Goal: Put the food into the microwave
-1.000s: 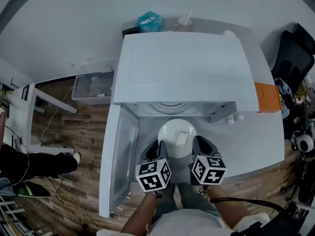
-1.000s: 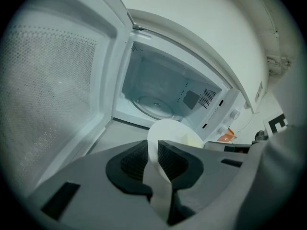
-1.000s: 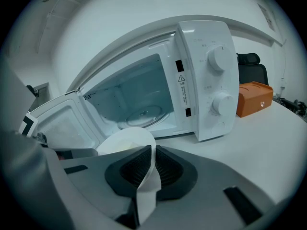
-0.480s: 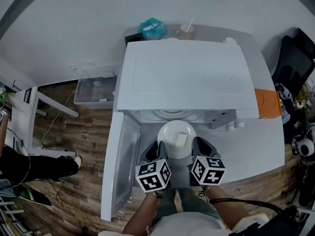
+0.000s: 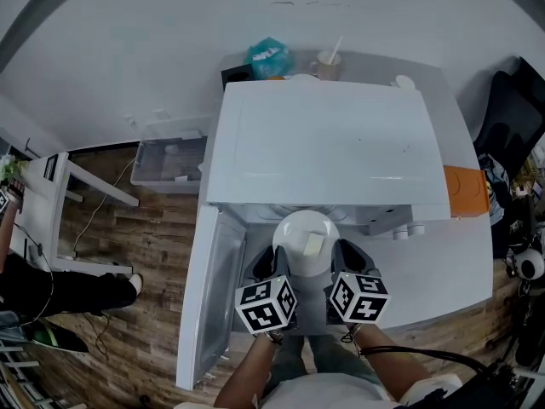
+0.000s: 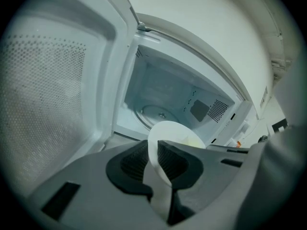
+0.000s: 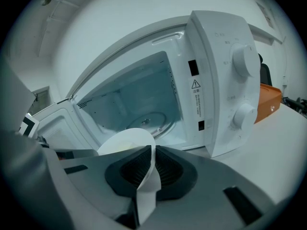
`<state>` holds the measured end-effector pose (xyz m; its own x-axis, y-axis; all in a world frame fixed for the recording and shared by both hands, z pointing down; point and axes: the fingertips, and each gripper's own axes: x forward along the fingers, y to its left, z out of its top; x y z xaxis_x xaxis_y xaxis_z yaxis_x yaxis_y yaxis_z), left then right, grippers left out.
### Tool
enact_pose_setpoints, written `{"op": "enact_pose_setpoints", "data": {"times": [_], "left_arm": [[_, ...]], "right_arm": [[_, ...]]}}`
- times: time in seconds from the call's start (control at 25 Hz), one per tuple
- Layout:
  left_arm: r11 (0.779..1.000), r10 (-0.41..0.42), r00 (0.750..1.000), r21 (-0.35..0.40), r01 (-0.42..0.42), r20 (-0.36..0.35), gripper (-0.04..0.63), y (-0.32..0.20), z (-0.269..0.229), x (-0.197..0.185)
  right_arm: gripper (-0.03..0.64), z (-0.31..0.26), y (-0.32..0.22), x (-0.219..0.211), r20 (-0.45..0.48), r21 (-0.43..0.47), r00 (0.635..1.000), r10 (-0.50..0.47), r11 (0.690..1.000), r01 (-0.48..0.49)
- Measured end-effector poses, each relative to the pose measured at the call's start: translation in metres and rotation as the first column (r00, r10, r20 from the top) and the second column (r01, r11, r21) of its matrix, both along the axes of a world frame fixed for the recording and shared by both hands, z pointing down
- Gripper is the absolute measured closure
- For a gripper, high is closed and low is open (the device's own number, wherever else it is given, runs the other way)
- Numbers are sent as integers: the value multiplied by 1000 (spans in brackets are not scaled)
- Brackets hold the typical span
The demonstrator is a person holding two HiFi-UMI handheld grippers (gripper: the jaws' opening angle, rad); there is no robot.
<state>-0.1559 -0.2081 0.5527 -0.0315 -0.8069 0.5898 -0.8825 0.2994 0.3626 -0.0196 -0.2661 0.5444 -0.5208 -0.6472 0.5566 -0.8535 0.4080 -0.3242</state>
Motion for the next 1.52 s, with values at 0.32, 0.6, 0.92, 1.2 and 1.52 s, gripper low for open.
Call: {"op": "enact_pose_setpoints", "data": {"times": [0.32,0.6,0.92,1.2,1.52], "left_arm": [[1000,-8,1000,0,8,10,531,-11,3,-10],[1000,-26,1000,9,26,17,531,-22,2,-19],[1000,-27,999,13,26,35,531,-32,6,-24],[1000,-28,998,6,28,51,531,-44,10,-31],[1000,-19,998,4,19,64,529,-53,11,-33]], "right_arm": [[588,1,-13,-10,-2,17,1000,-9,1000,9],[588,-2,-27,-21,10,29,1000,-18,999,18],[588,2,-40,-28,1,38,1000,-26,999,26],[588,6,-52,-36,-13,50,999,-40,998,40],[588,7,-61,-38,-14,50,999,-36,998,36]]}}
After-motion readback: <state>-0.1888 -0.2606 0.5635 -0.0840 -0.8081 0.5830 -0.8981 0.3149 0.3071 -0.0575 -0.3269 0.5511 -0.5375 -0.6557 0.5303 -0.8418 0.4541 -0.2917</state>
